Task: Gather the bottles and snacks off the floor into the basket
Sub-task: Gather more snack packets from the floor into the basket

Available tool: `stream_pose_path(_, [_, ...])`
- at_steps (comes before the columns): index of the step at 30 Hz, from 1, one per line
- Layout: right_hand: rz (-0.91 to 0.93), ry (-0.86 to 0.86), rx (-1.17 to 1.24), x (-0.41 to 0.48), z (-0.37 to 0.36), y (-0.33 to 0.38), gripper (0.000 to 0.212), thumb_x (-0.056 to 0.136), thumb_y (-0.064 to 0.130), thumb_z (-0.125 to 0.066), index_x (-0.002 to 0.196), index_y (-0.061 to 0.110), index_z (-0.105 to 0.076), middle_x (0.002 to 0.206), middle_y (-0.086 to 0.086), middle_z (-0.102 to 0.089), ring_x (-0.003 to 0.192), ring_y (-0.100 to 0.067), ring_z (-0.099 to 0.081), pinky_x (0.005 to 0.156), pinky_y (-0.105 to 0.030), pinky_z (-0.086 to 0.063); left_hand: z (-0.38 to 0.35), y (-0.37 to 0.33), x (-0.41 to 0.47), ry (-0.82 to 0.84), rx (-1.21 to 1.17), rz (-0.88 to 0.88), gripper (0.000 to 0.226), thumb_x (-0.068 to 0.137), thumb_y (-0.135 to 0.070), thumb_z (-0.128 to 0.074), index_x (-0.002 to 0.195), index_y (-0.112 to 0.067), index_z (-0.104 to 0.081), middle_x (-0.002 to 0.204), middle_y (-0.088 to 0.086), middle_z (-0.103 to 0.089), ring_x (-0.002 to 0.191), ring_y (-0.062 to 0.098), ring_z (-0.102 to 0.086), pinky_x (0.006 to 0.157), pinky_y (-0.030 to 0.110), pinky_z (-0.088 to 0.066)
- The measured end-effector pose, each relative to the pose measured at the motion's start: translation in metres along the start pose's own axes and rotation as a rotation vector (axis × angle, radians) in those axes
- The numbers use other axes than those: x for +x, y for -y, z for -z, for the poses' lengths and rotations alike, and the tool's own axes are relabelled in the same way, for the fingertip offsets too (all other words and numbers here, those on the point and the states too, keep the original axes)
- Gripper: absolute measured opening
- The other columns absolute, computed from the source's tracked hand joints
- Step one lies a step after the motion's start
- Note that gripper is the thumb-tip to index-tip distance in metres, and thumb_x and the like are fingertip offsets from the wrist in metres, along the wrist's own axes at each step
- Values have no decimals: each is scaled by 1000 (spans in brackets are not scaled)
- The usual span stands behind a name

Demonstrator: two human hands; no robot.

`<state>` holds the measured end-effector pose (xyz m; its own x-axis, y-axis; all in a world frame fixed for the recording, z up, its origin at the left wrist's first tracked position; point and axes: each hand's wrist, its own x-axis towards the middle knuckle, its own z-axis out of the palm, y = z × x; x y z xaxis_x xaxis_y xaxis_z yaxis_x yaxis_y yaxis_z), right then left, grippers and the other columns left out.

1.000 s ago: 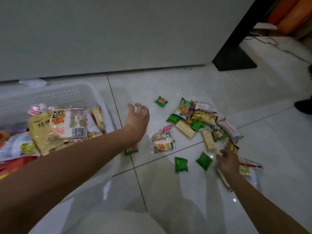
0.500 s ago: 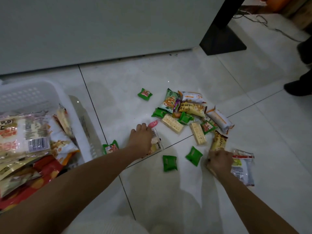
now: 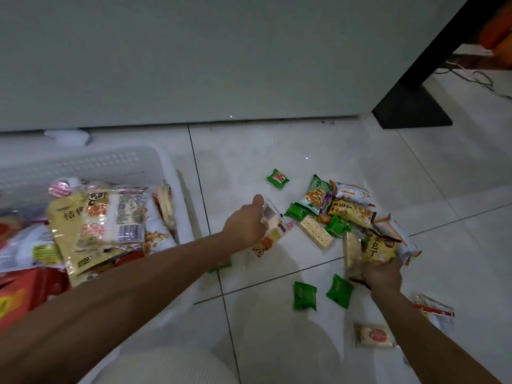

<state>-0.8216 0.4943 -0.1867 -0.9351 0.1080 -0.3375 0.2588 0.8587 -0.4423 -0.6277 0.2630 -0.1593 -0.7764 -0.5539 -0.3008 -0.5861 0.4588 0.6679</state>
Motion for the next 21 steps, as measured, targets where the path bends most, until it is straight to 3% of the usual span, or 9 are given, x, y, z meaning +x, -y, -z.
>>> stream_pose_path(3, [262, 51, 89, -27, -7, 68, 56, 81, 22, -67, 131, 7, -47, 124, -20, -60, 113, -40, -56, 95, -49, -47, 76, 6, -5, -253, -126, 46, 20, 92, -14, -49, 108, -12, -36, 101, 13, -60, 75, 23, -58, 62, 34, -48])
stream_pose_path(5, [389, 161, 152, -59, -18, 115, 53, 81, 27, -69, 126, 5, -51, 121, -18, -62, 112, -37, -58, 95, -45, -47, 128, 26, -18, -397, -155, 135, 21, 89, -12, -50, 107, -11, -39, 98, 12, -57, 80, 27, -56, 69, 35, -48])
stream_pose_path(8, [617, 382, 170, -131, -43, 178, 43, 81, 33, -71, 110, 5, -56, 100, -9, -62, 100, -29, -62, 79, -33, -47, 187, 77, -54, -565, -168, 335, 19, 84, -9, -50, 100, -10, -40, 99, 17, -56, 87, 34, -56, 74, 38, -48])
stream_pose_path(11, [778, 679, 158, -214, -69, 214, 38, 82, 36, -68, 106, 10, -55, 98, -6, -61, 94, -27, -65, 81, -42, -56, 214, 132, -100, -612, -203, 566, 27, 84, -6, -52, 110, -2, -45, 109, 29, -58, 97, 42, -59, 83, 45, -52])
stream_pose_path(15, [987, 880, 13, -290, -100, 213, 43, 83, 41, -66, 112, 13, -51, 107, -4, -62, 92, -20, -61, 79, -35, -53, 215, 176, -150, -592, -356, 731, 20, 85, 2, -51, 104, 7, -47, 90, 30, -56, 75, 33, -57, 61, 38, -46])
stream_pose_path(17, [1035, 917, -40, -307, -114, 206, 51, 85, 43, -63, 121, 12, -46, 113, -4, -61, 95, -19, -59, 79, -32, -50, 208, 185, -165, -550, -334, 762, 2, 85, 3, -52, 84, 5, -52, 75, 22, -54, 68, 29, -54, 59, 35, -43])
stream_pose_path(18, [1051, 914, -60, -310, -119, 203, 53, 86, 45, -61, 124, 12, -44, 118, -6, -60, 100, -21, -59, 84, -34, -50, 204, 187, -169, -542, -300, 774, 7, 85, 2, -54, 78, 3, -54, 71, 19, -55, 66, 28, -55, 59, 34, -44])
stream_pose_path(20, [1116, 829, -126, -310, -126, 201, 57, 87, 49, -56, 128, 11, -46, 125, -9, -57, 114, -27, -54, 96, -41, -47, 198, 186, -175, -548, -136, 774, 11, 85, -5, -56, 94, 2, -59, 87, 20, -61, 82, 32, -62, 69, 36, -49])
stream_pose_path(21, [1151, 765, -158, -308, -128, 201, 59, 88, 50, -53, 131, 11, -46, 128, -11, -55, 121, -28, -49, 100, -42, -44, 196, 185, -176, -578, -7, 766, 27, 85, -11, -57, 110, 1, -55, 103, 21, -61, 96, 36, -59, 77, 39, -49])
